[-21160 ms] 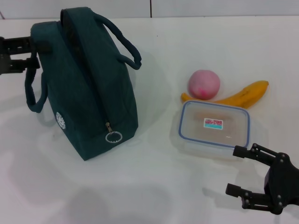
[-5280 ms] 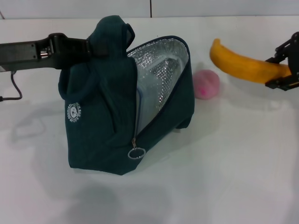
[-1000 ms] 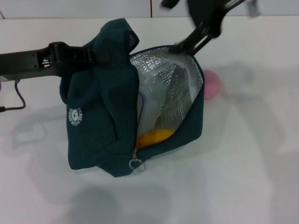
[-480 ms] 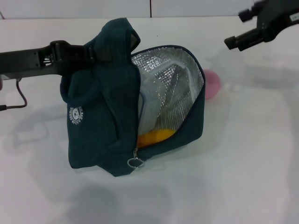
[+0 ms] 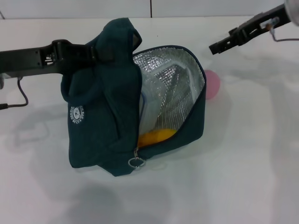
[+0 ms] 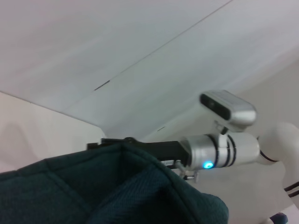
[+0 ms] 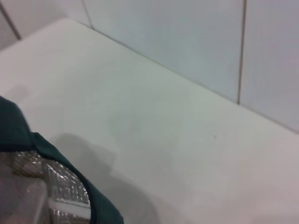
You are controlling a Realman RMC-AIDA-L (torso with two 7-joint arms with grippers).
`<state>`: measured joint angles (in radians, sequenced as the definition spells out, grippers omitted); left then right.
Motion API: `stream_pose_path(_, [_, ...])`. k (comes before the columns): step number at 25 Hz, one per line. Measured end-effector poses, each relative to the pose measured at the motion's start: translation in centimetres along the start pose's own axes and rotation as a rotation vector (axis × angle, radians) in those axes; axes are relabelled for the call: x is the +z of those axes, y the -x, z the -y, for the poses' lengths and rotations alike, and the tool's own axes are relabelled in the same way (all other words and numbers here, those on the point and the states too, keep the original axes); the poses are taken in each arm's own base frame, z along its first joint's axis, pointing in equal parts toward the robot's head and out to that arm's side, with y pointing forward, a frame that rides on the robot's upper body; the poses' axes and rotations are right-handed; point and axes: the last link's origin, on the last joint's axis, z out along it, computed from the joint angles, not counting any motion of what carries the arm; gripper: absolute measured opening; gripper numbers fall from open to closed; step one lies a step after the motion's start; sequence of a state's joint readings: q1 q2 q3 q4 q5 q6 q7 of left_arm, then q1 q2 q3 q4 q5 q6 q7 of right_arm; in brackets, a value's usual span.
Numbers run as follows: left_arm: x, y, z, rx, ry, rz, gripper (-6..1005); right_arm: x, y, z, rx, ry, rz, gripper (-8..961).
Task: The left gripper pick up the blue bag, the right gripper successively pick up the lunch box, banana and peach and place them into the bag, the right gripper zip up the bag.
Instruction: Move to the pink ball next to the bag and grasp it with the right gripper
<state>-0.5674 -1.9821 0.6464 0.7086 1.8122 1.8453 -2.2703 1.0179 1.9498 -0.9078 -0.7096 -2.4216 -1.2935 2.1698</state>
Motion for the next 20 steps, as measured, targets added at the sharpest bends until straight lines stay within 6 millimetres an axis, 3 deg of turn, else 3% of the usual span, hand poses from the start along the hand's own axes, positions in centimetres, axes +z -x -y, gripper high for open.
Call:
stream_pose_path(10, [0.3, 0.0, 0.0, 0.012, 0.002, 0.012, 36, 4.1, -0.2, -1.9, 0.039, 0.011, -0.072, 792])
stream_pose_path(20, [0.4, 0.1, 0.0, 0.019, -0.002, 0.021, 36, 6.0, -2.5, -2.3, 0.053, -0.002, -0.108, 758])
